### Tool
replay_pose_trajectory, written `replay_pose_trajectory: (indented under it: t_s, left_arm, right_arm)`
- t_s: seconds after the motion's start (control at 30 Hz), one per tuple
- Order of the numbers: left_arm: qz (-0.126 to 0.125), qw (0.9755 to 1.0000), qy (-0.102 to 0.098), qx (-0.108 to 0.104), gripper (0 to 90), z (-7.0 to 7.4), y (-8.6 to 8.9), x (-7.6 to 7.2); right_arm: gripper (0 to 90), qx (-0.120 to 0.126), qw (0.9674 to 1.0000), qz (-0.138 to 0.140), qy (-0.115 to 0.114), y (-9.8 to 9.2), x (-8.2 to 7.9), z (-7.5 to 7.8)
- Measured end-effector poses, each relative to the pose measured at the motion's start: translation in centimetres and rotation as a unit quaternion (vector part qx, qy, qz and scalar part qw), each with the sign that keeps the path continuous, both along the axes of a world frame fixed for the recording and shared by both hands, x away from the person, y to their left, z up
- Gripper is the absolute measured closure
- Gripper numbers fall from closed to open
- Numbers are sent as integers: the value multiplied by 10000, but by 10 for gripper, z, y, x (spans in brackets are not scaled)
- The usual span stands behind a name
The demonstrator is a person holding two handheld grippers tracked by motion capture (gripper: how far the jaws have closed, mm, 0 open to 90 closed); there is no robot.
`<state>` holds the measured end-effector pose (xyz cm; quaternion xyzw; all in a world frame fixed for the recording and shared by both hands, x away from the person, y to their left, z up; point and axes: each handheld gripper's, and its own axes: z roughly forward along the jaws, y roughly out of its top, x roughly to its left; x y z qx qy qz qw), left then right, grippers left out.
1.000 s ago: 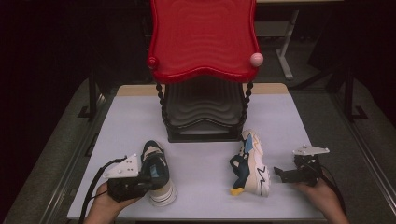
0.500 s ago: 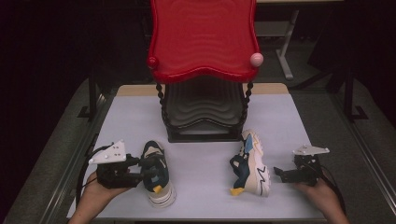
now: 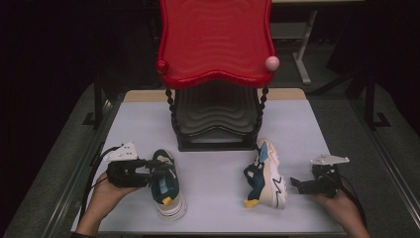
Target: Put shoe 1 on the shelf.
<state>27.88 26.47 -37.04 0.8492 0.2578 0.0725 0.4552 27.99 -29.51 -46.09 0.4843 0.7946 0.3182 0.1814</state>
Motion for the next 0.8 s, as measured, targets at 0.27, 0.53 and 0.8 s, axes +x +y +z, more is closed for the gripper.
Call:
replay_pose_trajectory:
  t_s: [0.27, 0.53, 0.8]
  left_arm:
    - [78, 9998, 18, 206, 600, -7, -2, 7]
    - [81, 9994, 66, 320, 695, -15, -4, 14]
    - [23, 9998, 50, 184, 736, -16, -1, 14]
  right_arm:
    - [0, -1, 10000, 0, -1, 0, 0, 0]
    - [0, 0, 10000, 0, 1, 0, 0, 0]
    - [0, 1, 10000, 0, 2, 0, 0, 0]
